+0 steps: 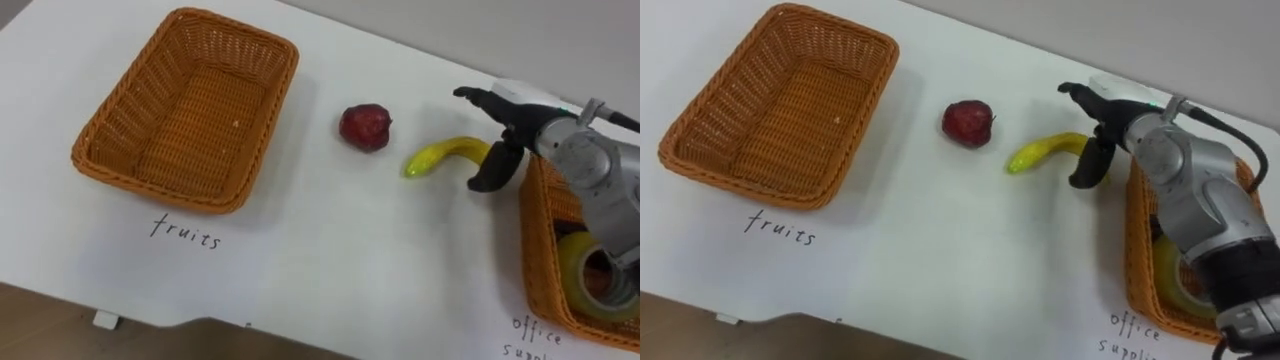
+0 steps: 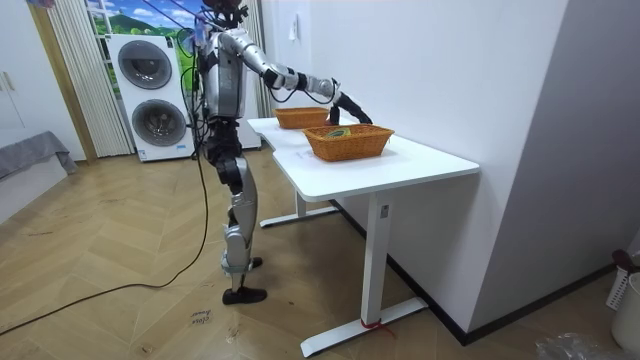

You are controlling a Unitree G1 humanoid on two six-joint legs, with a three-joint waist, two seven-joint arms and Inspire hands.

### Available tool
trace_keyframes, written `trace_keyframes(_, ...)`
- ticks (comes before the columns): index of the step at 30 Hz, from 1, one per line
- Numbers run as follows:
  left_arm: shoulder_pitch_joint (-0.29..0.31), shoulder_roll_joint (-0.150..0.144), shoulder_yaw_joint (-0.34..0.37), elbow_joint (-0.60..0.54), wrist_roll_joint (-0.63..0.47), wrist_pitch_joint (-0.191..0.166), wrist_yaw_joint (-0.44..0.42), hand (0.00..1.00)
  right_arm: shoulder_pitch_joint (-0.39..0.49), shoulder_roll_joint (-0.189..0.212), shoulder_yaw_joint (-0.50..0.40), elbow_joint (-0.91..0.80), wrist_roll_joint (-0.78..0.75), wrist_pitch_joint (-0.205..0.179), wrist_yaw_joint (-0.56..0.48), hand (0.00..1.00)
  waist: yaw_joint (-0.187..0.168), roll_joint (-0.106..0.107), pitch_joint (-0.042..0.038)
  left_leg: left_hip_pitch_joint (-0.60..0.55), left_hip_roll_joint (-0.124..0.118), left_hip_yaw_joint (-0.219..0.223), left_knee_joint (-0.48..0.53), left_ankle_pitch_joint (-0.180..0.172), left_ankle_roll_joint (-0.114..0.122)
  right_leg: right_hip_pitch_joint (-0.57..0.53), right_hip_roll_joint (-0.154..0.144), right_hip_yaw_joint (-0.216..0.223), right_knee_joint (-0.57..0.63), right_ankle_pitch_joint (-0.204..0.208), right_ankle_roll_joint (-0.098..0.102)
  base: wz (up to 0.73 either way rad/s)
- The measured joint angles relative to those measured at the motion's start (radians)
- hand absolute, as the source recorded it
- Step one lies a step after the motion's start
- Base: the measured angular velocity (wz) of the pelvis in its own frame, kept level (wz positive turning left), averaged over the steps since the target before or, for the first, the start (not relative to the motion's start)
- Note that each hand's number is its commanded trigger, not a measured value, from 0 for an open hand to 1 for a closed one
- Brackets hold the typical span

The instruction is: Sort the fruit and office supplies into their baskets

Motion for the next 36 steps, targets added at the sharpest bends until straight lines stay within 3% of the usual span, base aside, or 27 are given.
trace_keyframes(5, -0.005, -0.004, -0.010, -0.003, -0.005, 0.000, 0.029, 0.00, -0.007, 0.012, 0.000, 0.071, -0.001, -0.002, -0.066, 0.00, 0.000, 0.001, 0.0006, -0.016, 0.000, 0.000, 0.002, 0.000, 0.000, -0.014, 0.000, 0.000, 0.000, 0.000, 0.000, 0.00)
trace_keyframes(10, -0.008, -0.010, -0.010, -0.009, -0.006, 0.000, 0.041, 0.00, -0.025, 0.013, 0.002, 0.136, 0.002, -0.002, -0.109, 0.00, 0.000, 0.009, 0.0065, -0.017, 0.000, -0.001, -0.001, 0.000, 0.000, -0.016, 0.000, -0.001, -0.001, 0.000, 0.000, -0.01)
trace_keyframes(17, -0.044, -0.015, -0.012, -0.009, -0.027, -0.001, 0.048, 0.00, -0.062, 0.019, 0.030, 0.176, -0.001, 0.000, -0.137, 0.00, 0.002, 0.014, 0.0051, -0.025, 0.000, 0.002, -0.001, 0.001, 0.000, -0.026, 0.000, -0.002, 0.000, 0.000, 0.000, -0.01)
trace_keyframes(30, -0.047, -0.021, -0.020, -0.010, -0.046, -0.003, 0.049, 0.00, -0.071, 0.031, 0.030, 0.175, 0.001, -0.001, -0.152, 0.00, 0.002, 0.019, 0.0038, -0.027, 0.000, 0.002, -0.001, 0.001, 0.000, -0.027, 0.000, -0.004, 0.000, 0.000, 0.000, 0.00)
trace_keyframes(36, -0.068, -0.021, -0.030, -0.010, -0.047, -0.020, 0.049, 0.00, -0.071, 0.039, 0.031, 0.174, 0.010, -0.009, -0.163, 0.00, 0.023, 0.019, 0.0036, -0.031, 0.000, 0.002, -0.004, 0.001, 0.000, -0.033, 0.000, -0.003, 0.000, 0.000, 0.000, 0.00)
